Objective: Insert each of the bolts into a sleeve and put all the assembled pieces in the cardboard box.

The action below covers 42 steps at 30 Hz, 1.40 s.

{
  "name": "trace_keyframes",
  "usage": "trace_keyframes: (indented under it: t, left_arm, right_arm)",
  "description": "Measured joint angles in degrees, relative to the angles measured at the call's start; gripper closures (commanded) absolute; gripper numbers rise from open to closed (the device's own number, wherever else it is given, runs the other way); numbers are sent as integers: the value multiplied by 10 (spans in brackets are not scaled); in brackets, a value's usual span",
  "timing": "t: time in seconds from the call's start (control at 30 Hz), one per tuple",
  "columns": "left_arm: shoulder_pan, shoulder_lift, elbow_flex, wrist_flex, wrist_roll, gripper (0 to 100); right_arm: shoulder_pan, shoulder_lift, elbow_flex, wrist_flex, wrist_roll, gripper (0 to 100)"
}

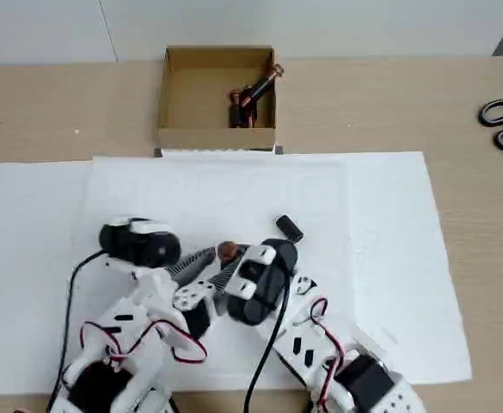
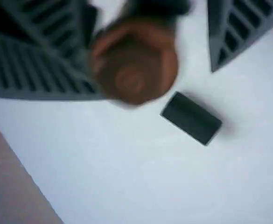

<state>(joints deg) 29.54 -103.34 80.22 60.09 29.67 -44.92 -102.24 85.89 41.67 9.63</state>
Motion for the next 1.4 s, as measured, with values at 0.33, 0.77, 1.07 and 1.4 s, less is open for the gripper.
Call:
trace_keyframes:
  t: [0.33,0.77,1.07,1.4]
  left_arm:
    - [-29,0,-40,2,-3,786]
    - [-142,0,-79,2,-2,993]
    - [-291,0,42,2,-129,993]
    - [-320,0,161,-76,-215,993]
  right_arm:
    - [-3,-1,-1,-4,0,996]
    - [-2,-1,18,-4,0,996]
    - [99,-1,49,-8,-28,996]
    - [215,2,49,-8,-81,996]
